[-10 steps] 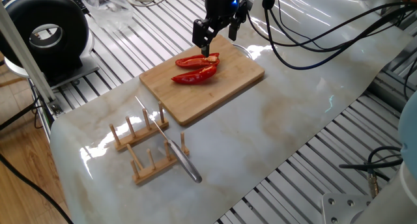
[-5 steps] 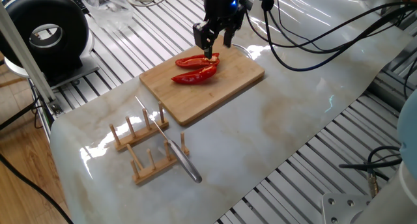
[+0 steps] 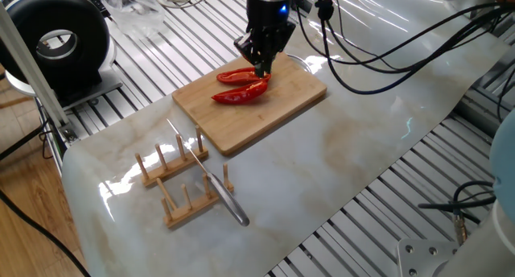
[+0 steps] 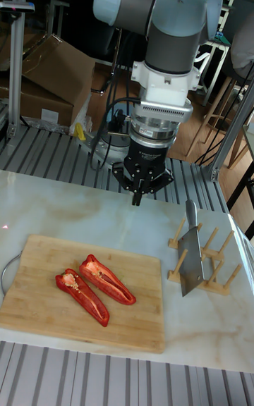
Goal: Chop the chili peppers
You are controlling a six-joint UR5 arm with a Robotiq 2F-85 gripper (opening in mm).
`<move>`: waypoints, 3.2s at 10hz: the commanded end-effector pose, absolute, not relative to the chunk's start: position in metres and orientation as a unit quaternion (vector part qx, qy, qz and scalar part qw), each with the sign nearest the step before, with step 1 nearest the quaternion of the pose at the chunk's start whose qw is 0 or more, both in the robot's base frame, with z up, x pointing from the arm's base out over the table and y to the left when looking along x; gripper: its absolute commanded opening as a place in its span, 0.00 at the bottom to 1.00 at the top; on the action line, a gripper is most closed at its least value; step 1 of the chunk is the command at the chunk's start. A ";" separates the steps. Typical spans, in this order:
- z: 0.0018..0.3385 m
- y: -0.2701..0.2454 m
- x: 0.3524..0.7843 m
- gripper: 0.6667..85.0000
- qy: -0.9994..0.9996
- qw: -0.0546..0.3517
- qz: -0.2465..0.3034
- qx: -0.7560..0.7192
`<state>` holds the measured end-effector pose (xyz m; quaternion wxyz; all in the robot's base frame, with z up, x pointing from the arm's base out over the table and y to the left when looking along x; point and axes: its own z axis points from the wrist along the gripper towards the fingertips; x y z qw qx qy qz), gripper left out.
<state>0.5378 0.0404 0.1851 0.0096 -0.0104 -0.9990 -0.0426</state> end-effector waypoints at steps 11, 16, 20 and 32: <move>0.162 0.049 0.570 0.01 -0.997 -0.053 -0.004 0.064; 0.164 0.050 0.556 0.01 -0.998 -0.028 -0.010 0.048; 0.168 0.011 0.539 0.01 -0.992 0.007 0.058 0.110; 0.174 0.120 0.556 0.01 -0.999 0.016 0.038 -0.010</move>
